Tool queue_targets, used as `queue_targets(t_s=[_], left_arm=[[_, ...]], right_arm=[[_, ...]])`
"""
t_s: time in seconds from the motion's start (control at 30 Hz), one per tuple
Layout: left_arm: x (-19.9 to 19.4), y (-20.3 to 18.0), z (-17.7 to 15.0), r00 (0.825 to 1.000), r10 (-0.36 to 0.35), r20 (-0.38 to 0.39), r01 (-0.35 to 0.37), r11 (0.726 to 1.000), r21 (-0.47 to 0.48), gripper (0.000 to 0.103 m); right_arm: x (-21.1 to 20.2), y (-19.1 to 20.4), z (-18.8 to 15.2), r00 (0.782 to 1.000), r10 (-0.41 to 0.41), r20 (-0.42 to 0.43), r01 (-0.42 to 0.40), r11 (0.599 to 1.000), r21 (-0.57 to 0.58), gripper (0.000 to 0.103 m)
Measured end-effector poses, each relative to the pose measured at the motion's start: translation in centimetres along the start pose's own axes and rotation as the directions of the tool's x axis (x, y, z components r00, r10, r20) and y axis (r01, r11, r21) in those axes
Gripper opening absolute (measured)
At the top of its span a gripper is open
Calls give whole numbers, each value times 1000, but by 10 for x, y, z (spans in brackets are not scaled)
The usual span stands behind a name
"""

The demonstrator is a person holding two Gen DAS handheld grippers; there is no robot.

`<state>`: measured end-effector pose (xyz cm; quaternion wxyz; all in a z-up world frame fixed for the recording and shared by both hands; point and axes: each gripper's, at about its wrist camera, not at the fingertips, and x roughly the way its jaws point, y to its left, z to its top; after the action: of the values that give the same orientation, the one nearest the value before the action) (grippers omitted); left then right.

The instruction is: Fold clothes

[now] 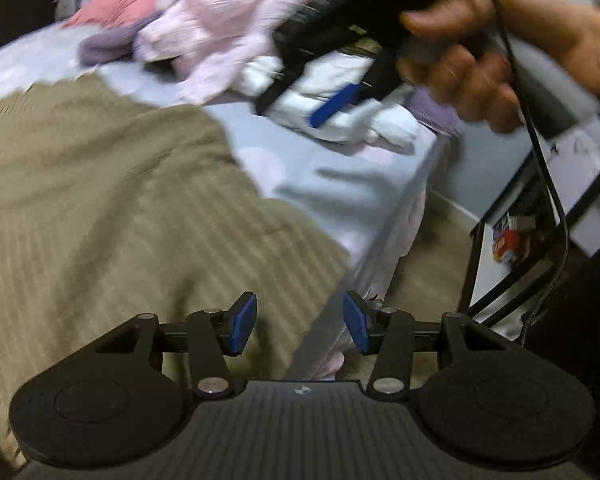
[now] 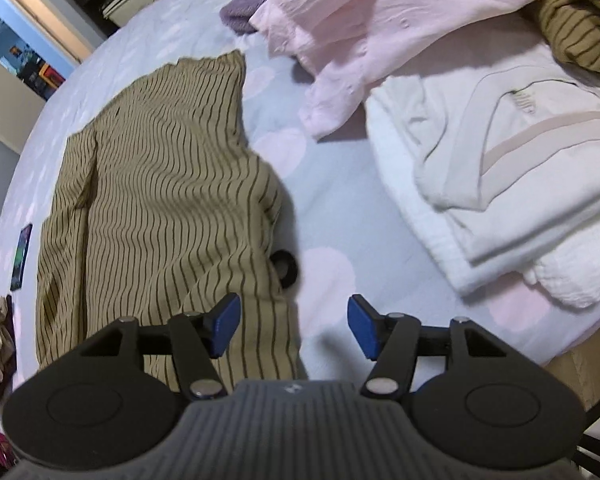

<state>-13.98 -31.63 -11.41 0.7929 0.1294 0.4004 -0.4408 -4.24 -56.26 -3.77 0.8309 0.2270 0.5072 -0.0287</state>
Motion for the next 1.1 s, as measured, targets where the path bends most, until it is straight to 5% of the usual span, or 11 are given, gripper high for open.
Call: queue_targets(t_s=[0.2,0.43,0.5,0.6,0.93,1.03,1.1], left_arm=[[28,-36,-2,995,95,39,-100,983,155,46],[44,-40,-5,987,152,51,-158,974,160,45],[48,-42,-4,985,166,42,-171,969,176,33],[54,-42,-3,982,184,28,-186,965,183,32],[64,-71,-14,964,255,80,-267,891,368,41],[64,-65,-12,961,264,86,-277,893,354,8],[52,-53,-7,963,241,117,-266,918,293,1]], right_arm=[[8,-14,-3,996,45,-81,-44,999,6,62],[32,-14,-3,988,117,-98,-114,993,33,52],[36,-15,1,989,115,-91,-112,993,41,52],[36,-13,7,988,127,-83,-124,991,43,52],[42,-9,5,989,106,-101,-103,994,32,52],[40,-12,6,990,105,-92,-101,994,43,52],[37,-13,6,991,104,-85,-101,994,47,52]])
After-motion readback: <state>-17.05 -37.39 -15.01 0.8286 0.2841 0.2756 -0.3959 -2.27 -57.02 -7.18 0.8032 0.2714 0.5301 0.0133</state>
